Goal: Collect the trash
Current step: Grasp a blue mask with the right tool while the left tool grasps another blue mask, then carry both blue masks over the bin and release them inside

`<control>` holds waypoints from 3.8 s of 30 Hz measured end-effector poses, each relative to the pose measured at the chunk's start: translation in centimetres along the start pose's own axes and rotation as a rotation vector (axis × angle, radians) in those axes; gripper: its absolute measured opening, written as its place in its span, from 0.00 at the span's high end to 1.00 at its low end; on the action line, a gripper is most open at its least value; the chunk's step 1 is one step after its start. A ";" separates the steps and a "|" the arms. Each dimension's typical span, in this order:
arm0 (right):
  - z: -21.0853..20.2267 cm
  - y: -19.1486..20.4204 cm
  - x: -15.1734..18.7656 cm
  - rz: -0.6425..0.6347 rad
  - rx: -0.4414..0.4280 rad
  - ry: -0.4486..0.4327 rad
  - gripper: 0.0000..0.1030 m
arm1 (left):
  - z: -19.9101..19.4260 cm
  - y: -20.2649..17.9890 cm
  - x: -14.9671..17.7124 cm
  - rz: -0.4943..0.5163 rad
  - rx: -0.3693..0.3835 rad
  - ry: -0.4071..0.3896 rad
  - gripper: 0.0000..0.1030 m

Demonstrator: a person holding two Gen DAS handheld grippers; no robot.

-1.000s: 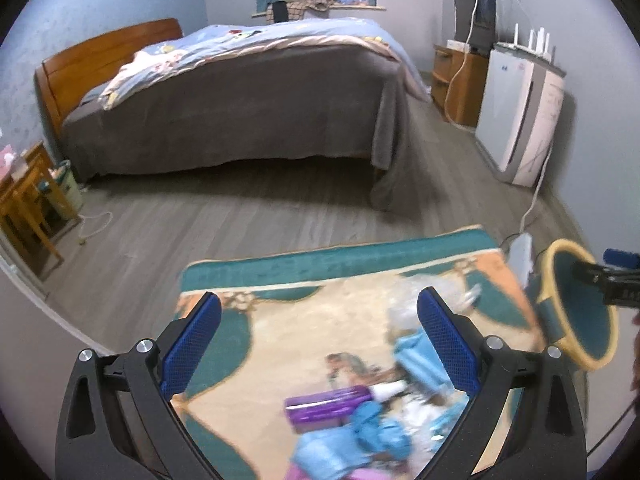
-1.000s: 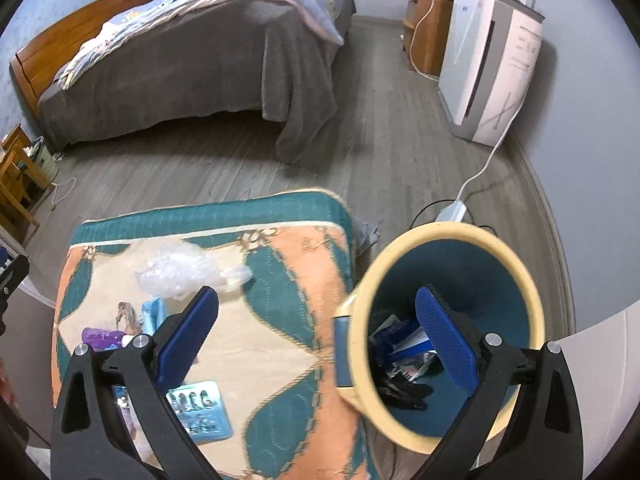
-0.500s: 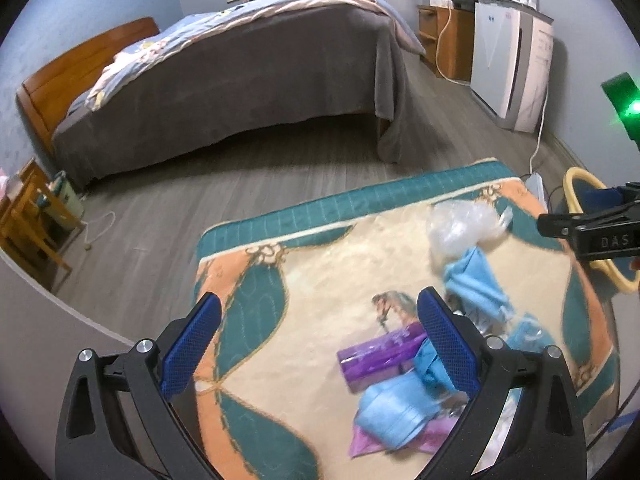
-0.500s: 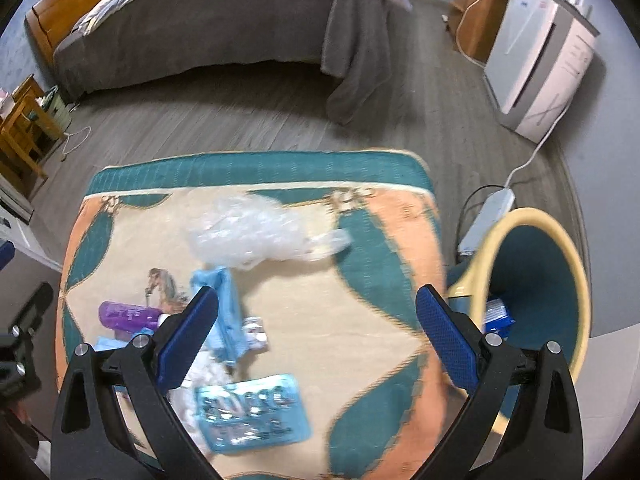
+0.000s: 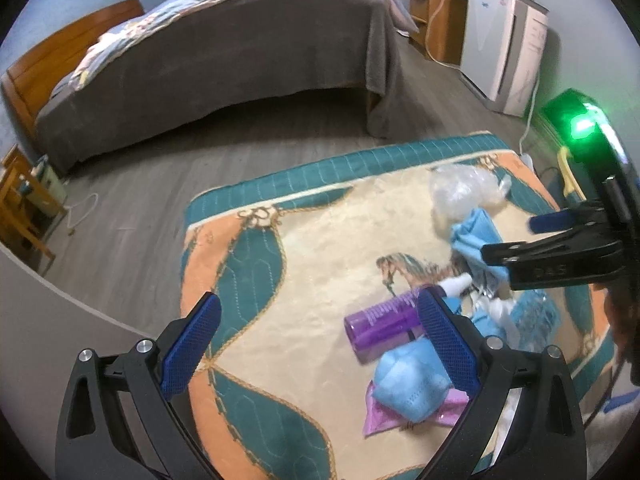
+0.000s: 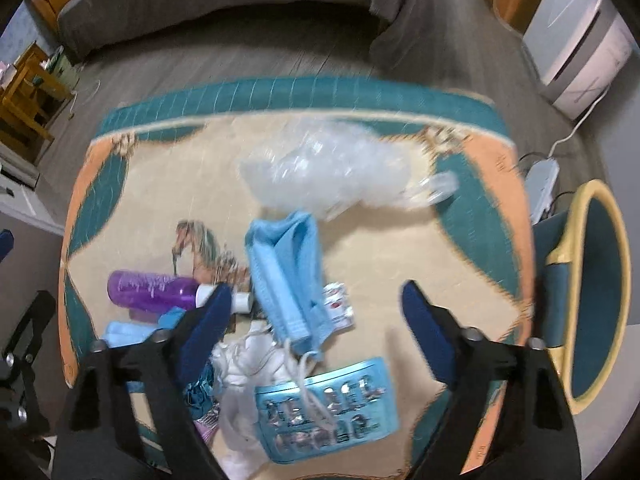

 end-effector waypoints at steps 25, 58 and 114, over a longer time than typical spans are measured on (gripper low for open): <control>-6.1 -1.0 -1.9 -0.007 -0.136 -0.101 0.87 | 2.9 -10.8 3.9 0.043 0.300 0.213 0.66; -14.1 -15.1 -2.9 0.151 -0.065 -0.312 0.87 | -2.7 -15.2 -11.5 0.068 0.229 -0.182 0.70; -12.1 -34.0 3.3 0.527 0.147 -0.235 0.87 | 0.9 -38.2 -13.0 0.211 0.469 -0.115 0.66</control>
Point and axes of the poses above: each gripper's, at about its wrist camera, not at the fingertips, and z roughly the way its jaws point, y to its left, x to its underside, the point moved 10 cm from there along z, roughly the way its jaws point, and after that the axes turned 10 degrees about -y, right-handed, at the moved point
